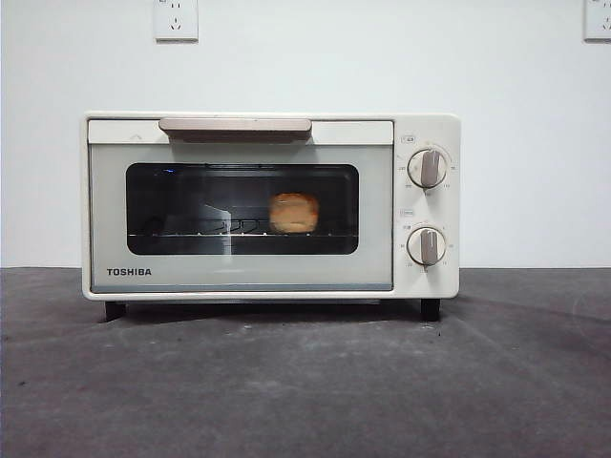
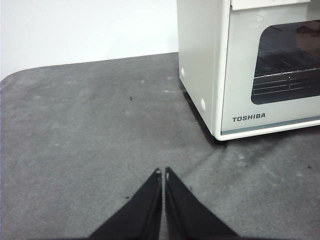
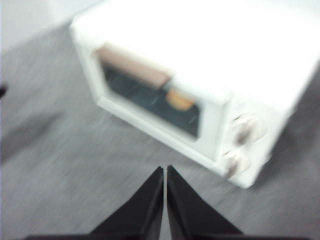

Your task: The left arm flap open the oven, the right arm pick bread and place it into oven, the left arm flap close the oven

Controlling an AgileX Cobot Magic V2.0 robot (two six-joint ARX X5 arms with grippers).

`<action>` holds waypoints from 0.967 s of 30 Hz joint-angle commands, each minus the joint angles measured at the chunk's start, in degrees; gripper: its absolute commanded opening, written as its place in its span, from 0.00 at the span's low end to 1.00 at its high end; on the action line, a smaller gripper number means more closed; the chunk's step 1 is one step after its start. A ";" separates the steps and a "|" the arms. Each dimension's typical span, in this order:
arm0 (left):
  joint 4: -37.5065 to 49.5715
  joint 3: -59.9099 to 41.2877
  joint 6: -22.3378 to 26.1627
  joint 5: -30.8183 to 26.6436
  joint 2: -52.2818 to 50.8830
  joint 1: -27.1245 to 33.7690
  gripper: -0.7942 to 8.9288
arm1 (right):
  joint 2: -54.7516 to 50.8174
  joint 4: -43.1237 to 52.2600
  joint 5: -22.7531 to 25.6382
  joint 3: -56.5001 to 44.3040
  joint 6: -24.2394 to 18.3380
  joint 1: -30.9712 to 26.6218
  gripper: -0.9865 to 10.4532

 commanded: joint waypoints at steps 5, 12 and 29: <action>-0.35 -1.18 -0.11 0.00 -0.11 0.11 0.10 | -11.43 11.65 -1.09 -10.82 -2.75 -15.50 0.09; -0.35 -1.18 -0.11 0.00 -0.11 0.11 0.10 | -24.09 25.11 -0.50 -25.38 -2.84 -27.76 0.09; -0.35 -1.18 -0.11 0.02 -0.11 0.11 0.10 | -39.26 30.95 -0.39 -47.12 -2.56 -36.68 0.09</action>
